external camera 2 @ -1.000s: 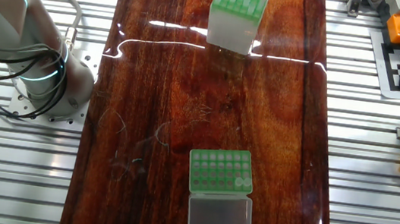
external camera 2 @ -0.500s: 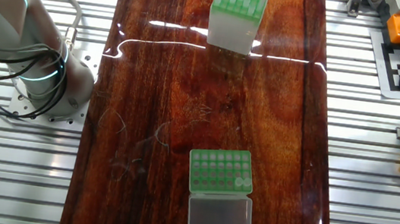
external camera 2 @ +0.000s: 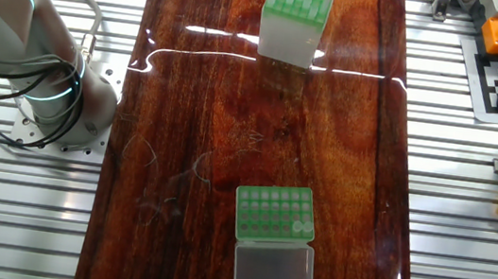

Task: Transfer all large pipette tips from one holder to another

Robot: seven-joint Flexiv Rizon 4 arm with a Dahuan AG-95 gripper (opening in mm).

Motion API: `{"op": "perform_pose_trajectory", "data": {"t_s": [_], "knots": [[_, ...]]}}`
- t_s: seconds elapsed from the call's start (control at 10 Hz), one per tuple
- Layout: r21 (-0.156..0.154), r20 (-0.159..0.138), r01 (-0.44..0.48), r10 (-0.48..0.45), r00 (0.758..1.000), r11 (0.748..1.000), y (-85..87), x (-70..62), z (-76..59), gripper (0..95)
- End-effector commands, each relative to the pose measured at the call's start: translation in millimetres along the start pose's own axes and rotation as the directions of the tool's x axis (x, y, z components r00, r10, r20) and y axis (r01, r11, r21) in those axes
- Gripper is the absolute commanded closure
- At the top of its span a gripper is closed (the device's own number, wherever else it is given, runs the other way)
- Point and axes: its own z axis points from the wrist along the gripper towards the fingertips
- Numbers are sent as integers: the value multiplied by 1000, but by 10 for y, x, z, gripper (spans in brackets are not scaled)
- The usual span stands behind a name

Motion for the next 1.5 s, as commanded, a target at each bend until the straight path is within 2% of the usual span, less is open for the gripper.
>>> {"op": "perform_pose_trajectory", "data": {"t_s": [0.1, 0.5, 0.7, 1.1, 1.3, 1.5], "knots": [[12, -10, 11, -11, 1000, 1000, 4, -6, -6, 950], [8, 6, 61, -61, 998, 998, 4, -6, -6, 950], [18, 26, 89, -89, 996, 996, 4, -6, -6, 950], [18, 33, 115, -116, 993, 993, 4, -6, -6, 950], [16, 29, 111, -111, 993, 994, 43, 30, -175, 950], [19, 25, 127, -127, 992, 992, 99, 152, -511, 950]]}}
